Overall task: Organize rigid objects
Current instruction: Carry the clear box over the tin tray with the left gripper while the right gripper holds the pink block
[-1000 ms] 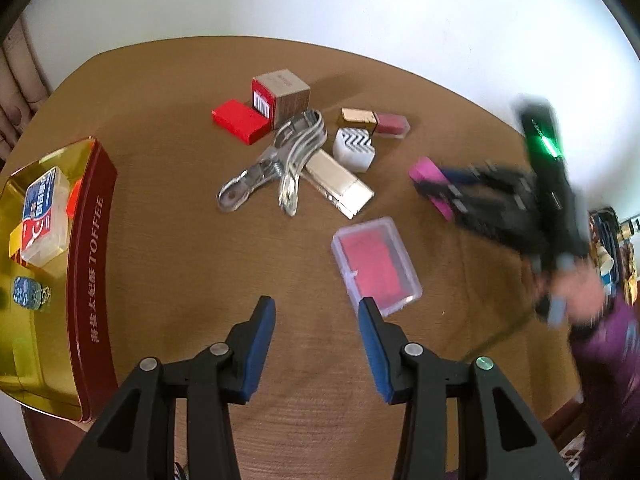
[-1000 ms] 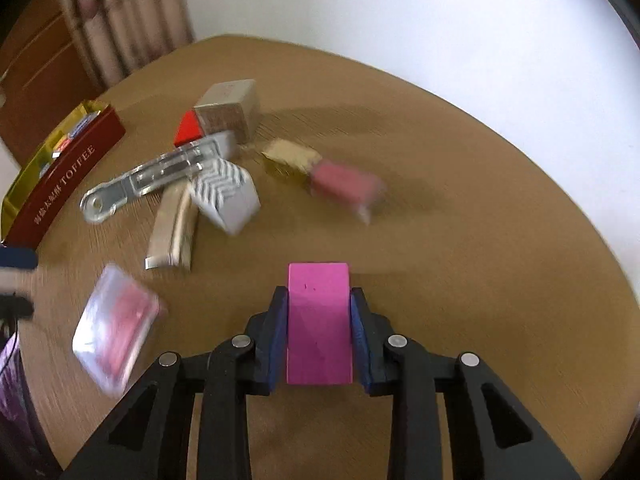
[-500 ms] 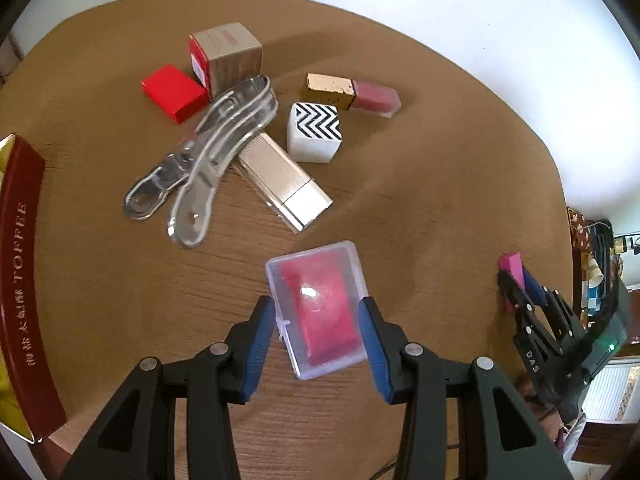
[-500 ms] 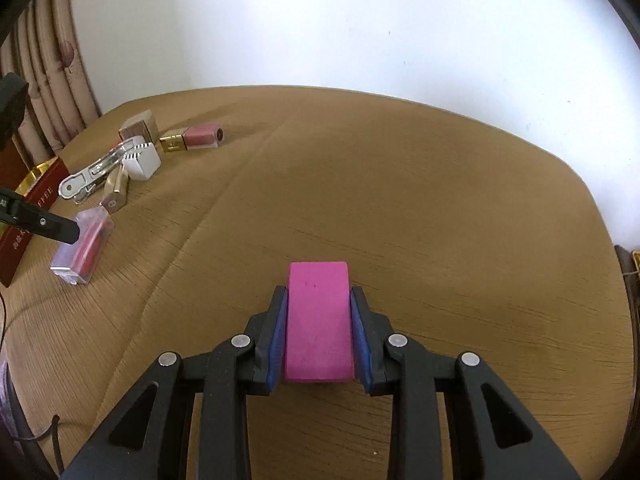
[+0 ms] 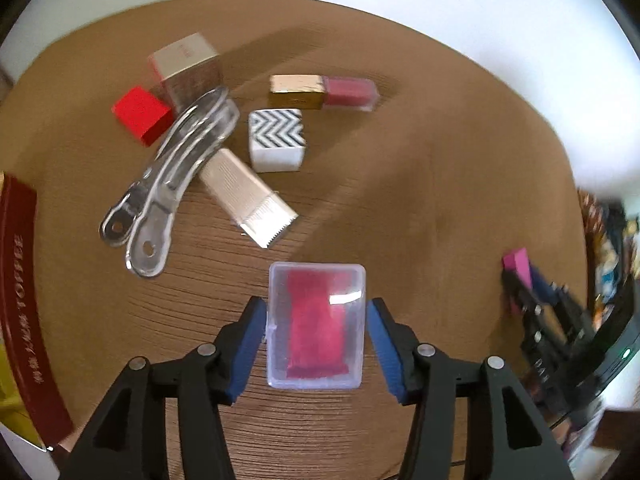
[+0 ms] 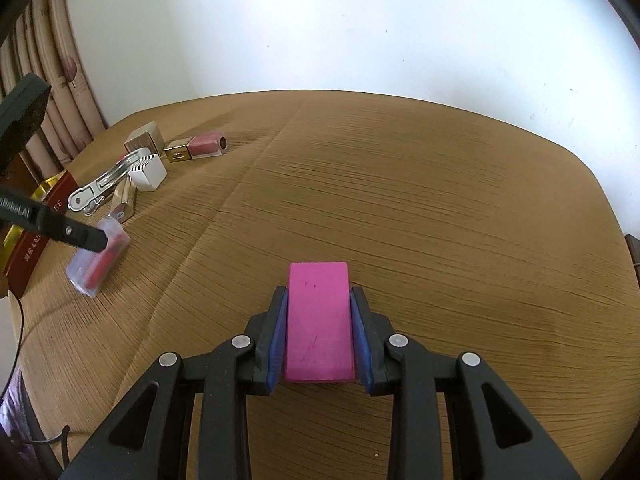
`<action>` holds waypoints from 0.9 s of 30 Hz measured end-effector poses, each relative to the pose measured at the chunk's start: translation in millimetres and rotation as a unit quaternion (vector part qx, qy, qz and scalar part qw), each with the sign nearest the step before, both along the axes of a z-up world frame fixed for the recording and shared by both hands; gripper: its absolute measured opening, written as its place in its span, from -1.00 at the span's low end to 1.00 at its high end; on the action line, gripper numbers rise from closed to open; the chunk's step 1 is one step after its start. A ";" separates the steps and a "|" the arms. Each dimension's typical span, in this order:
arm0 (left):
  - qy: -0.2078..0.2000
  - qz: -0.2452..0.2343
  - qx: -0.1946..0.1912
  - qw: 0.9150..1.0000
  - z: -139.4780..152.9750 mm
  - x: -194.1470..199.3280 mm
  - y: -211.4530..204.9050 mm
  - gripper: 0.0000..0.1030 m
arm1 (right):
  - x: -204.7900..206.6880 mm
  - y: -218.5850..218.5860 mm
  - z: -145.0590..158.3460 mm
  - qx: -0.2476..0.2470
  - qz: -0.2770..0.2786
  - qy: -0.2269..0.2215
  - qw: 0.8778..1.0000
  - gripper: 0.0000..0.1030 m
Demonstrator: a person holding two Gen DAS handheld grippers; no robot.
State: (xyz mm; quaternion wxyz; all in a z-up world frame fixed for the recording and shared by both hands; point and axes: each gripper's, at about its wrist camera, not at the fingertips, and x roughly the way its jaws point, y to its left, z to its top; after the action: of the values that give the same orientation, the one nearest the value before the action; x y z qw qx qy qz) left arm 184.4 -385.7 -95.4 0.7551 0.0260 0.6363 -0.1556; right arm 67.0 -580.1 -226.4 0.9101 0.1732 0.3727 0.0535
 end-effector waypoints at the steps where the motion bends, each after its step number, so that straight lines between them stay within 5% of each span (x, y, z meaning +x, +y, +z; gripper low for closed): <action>1: -0.008 -0.011 0.014 1.000 -1.1 -2.1 -5.9 0.10 | 0.0 0.0 0.0 0.000 0.000 0.000 1.000 -0.45; 3: -0.013 -0.027 0.057 0.998 -6.9 -3.9 -16.9 0.11 | 0.1 -0.4 0.1 0.001 0.000 0.000 1.000 -0.45; 5: 0.019 -0.049 0.059 0.997 -21.2 -4.5 -24.9 0.11 | 1.1 -0.7 0.2 0.001 0.000 0.000 1.000 -0.45; 8: -0.001 -0.068 0.078 0.995 -24.3 -9.1 -35.1 0.12 | 1.9 -0.1 -0.2 0.001 0.000 0.000 1.000 -0.45; 13: -0.024 -0.047 0.046 0.998 -25.7 -13.9 -29.3 0.05 | 3.1 0.0 -0.6 0.000 -0.002 0.002 1.000 -0.44; 27: -0.131 -0.008 0.044 0.990 39.7 -77.4 31.7 0.05 | 7.9 8.2 0.3 -0.036 -0.003 0.008 0.999 -0.47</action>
State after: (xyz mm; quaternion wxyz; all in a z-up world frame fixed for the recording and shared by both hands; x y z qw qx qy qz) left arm 107.0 -354.0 -55.8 0.8287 0.0844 0.5380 -0.1288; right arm 74.9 -571.8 -226.1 0.9127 0.1423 0.3815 0.0356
